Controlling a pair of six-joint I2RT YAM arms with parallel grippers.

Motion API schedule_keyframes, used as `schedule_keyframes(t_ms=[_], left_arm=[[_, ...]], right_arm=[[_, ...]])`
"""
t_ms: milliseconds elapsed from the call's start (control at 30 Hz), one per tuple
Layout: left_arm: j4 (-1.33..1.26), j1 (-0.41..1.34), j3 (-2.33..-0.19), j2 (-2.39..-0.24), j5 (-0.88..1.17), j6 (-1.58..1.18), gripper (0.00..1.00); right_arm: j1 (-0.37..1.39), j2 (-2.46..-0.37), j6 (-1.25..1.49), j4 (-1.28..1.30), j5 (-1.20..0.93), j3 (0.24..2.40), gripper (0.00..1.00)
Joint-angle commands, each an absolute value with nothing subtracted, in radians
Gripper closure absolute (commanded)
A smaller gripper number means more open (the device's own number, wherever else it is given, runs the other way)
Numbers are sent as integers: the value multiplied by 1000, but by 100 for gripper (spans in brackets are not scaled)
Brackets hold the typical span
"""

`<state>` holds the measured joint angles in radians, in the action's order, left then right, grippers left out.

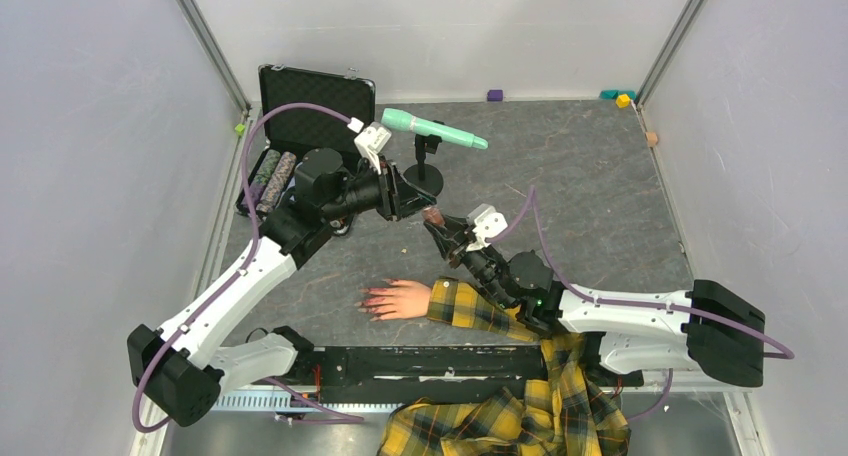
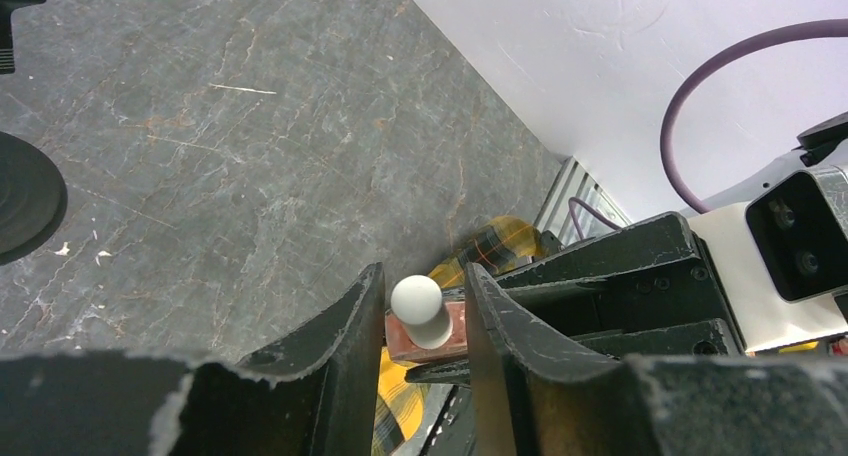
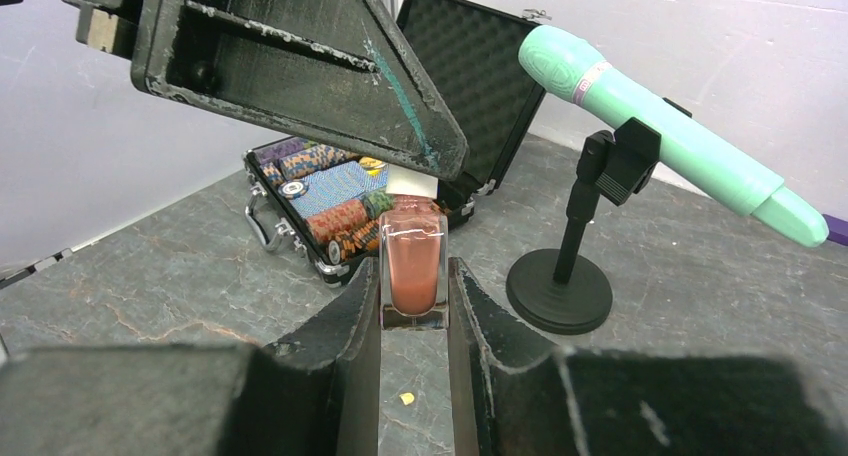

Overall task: Paint the nails
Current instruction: Screw the nail polish bottle.

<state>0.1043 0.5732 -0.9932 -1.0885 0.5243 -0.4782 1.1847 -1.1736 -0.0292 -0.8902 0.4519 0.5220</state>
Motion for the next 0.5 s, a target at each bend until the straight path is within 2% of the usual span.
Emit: schedule_keyframes(t_ms=[0,233,467], left_arm=[[89,580,-1029,-1096,556,-500,61],[77,586,-1029,-1111,591,-519,72],[56,590,-1028,-1118,622,-534,97]], right_arm=[[1192,-1179,-49,-910,481,569,100],[1193,-1178,-52,-911,495,568,100],[1193,-1168,-42,-920,519,557,100]])
